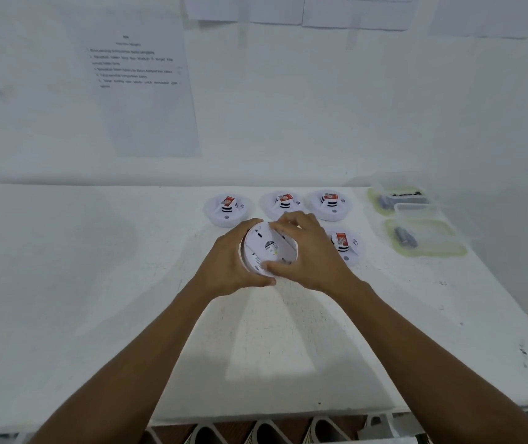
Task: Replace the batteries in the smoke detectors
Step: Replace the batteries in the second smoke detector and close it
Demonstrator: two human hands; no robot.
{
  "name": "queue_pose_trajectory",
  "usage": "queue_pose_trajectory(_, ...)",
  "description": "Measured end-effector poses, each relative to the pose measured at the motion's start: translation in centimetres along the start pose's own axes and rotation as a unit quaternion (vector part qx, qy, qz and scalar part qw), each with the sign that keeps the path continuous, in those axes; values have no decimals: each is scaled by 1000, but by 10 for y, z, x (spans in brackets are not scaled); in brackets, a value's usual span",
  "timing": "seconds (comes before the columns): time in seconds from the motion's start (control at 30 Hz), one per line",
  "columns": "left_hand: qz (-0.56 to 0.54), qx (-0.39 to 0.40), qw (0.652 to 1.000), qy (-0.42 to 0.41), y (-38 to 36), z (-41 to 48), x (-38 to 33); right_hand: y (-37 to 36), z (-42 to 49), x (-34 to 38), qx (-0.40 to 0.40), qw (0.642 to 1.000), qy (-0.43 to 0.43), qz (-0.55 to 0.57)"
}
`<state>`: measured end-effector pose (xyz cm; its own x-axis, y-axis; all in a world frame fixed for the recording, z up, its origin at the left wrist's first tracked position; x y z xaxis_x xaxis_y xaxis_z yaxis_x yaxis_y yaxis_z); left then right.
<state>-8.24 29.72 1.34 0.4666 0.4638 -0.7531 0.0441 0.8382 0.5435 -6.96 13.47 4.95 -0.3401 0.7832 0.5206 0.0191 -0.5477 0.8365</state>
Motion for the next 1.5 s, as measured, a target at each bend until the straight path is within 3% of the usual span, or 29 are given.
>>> queue_pose_trajectory(0.23,1,-21,1000,5,13,-8,18,-1,3,7,-14,998,4,63)
queue_pose_trajectory(0.33,-5,-52,998,30,29,-22,33,-1,17,-16,15,992,-49,119)
queue_pose_trajectory(0.53,-8,-68,996,60,45,-33,47,-18,46,-33,101,994,-42,-19)
queue_pose_trajectory(0.63,-13,-61,997,55,42,-25,40,-26,54,-30,113,992,-34,-34)
queue_pose_trajectory(0.9,26,-3,1000,10,2,14,12,1,48,-13,34,994,-29,102)
queue_pose_trajectory(1.23,115,4,993,-40,-49,61,-18,44,29,-36,-44,988,-111,99)
queue_pose_trajectory(1.5,131,22,991,-11,-73,78,-30,60,23,-54,-95,986,-119,67)
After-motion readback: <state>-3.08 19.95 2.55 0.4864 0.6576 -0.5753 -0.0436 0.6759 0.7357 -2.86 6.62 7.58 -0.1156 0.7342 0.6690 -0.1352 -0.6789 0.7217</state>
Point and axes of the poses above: each hand's wrist, its own z-axis towards the middle knuckle, its own y-axis out of the back of the hand, x = y × z, the point moved 4 cm from there along z, towards the middle knuckle, and after that the axes turned 12 degrees about -y, right-handed, at the moved point
